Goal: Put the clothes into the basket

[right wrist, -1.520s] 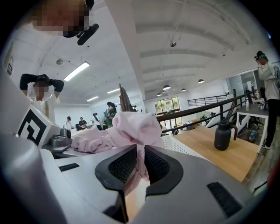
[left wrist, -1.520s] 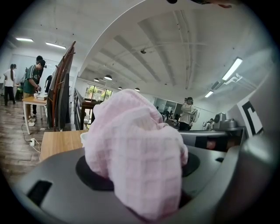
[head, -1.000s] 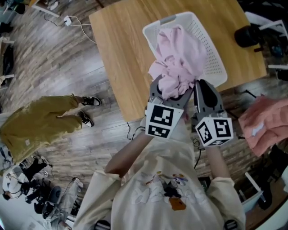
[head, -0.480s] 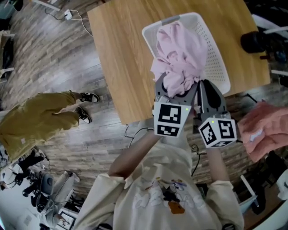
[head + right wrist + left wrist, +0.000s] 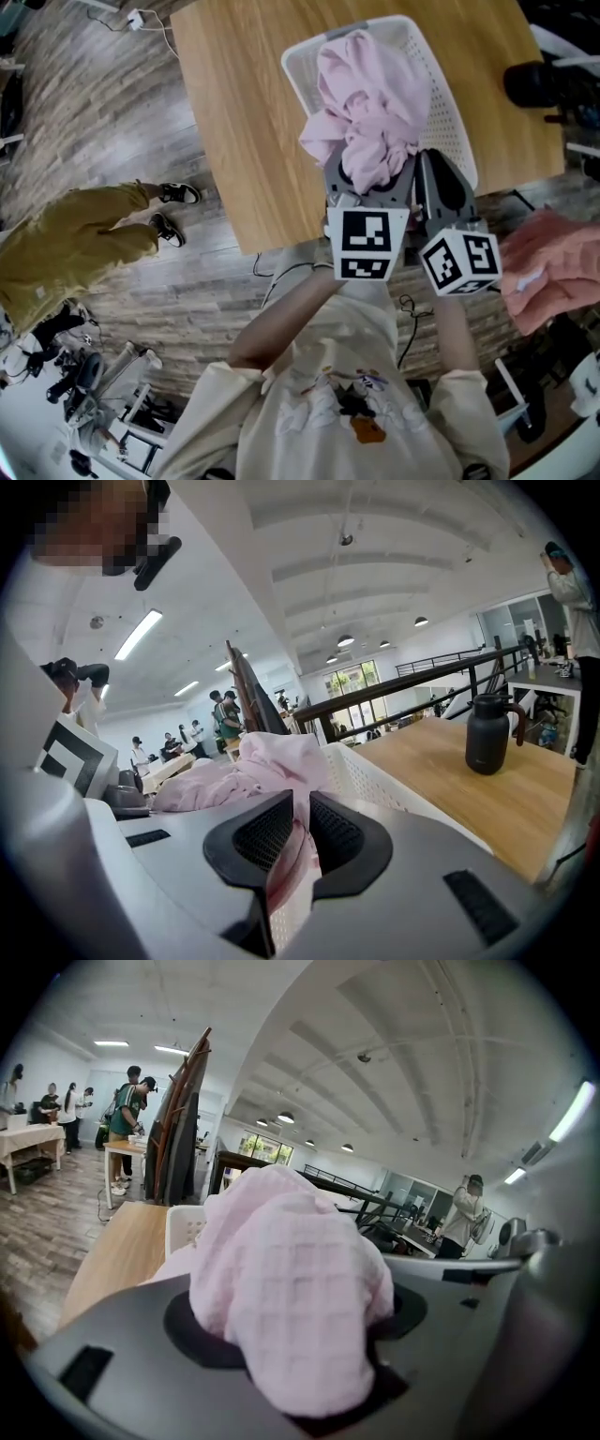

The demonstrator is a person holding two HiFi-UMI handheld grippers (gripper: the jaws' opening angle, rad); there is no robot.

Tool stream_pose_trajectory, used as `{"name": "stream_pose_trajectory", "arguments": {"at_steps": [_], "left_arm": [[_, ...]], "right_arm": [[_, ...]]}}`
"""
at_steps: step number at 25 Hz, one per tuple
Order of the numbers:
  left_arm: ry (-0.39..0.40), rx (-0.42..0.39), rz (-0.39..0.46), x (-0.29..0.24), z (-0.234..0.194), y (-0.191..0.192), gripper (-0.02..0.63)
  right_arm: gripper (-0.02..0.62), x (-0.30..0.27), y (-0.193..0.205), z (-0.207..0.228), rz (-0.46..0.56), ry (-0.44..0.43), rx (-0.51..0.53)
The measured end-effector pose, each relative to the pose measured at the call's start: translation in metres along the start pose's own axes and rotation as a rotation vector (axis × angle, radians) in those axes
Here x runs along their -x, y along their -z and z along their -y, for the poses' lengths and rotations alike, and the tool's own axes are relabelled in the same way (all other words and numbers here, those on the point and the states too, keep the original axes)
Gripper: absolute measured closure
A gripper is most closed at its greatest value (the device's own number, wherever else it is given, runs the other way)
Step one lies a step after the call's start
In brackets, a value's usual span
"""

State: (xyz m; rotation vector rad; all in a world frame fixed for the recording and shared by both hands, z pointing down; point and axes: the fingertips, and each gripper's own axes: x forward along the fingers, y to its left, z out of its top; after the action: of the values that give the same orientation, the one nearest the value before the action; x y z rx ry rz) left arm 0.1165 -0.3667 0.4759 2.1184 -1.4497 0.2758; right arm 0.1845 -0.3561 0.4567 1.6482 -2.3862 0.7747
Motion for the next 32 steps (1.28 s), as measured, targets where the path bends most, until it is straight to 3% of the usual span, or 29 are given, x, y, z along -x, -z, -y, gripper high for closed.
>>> {"name": "stream_pose_trajectory", "arguments": {"at_steps": [4,12,17,20,23,32], "left_arm": [[-0.057,0.007,-0.011,-0.006,0.0,0.001,0.273],[-0.093,-0.008,-0.052,-0.012,0.002,0.005,0.273],[-0.094,-0.019,-0.074,-0.014,0.004,0.007,0.273],[-0.089,-0.03,-0.018,-0.011,0.004,0.0,0.273],[-0.07,-0.028,0.031,-0.011,0.01,-0.009,0.319],[-0.021,-0.027,-0.017,-0.011,0.016,0.0,0.324]], "right_arm": [[0.528,-0.006,0.001,0.008,-0.022,-0.013,-0.005],[0.528,-0.013,0.005,0.018,-0.054,-0.032,-0.018],[0.526,-0.013,0.006,0.021,-0.06,-0.037,-0.027],[0.526,-0.013,0.006,0.018,-0.06,-0.048,-0.029],[0.526,-0.011,0.007,0.018,-0.066,-0.051,-0.028],[0.526,-0.005,0.007,0.022,-0.058,-0.028,-0.043]]}}
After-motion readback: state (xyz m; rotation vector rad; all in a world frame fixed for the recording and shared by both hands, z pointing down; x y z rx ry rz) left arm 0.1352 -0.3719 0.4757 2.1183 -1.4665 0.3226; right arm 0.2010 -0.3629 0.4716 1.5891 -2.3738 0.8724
